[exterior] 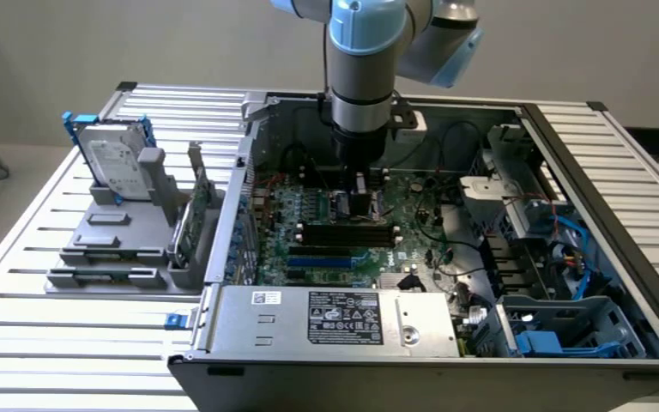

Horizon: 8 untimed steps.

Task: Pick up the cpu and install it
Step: 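Close the cpu cover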

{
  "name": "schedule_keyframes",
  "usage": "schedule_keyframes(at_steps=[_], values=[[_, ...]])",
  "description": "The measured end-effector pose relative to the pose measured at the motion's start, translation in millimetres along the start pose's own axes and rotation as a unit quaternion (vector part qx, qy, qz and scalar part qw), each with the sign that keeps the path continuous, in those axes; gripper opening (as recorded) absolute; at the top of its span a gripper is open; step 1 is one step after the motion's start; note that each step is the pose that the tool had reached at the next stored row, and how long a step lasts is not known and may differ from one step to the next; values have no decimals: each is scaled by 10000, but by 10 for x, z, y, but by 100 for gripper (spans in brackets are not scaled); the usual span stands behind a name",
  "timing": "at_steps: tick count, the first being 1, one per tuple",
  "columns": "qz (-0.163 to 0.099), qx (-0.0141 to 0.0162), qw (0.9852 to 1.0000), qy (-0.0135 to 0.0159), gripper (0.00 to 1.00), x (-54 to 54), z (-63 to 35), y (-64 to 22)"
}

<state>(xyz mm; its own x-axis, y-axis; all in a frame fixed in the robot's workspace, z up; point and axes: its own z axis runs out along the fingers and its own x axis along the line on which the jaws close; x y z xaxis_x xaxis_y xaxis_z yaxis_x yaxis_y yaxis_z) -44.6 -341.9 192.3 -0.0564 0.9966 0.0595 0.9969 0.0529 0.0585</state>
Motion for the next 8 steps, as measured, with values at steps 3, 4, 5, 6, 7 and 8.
schedule_keyframes(at_steps=[3,4,5,6,7,8], values=[[-143,9,9999,2,68,1,1,0],[-161,10,9999,4,68,1,1,0],[-169,10,9999,4,68,1,1,0],[-171,11,9999,4,68,1,1,0],[-171,11,9999,4,68,1,1,0],[-172,10,9999,5,68,2,2,0]])
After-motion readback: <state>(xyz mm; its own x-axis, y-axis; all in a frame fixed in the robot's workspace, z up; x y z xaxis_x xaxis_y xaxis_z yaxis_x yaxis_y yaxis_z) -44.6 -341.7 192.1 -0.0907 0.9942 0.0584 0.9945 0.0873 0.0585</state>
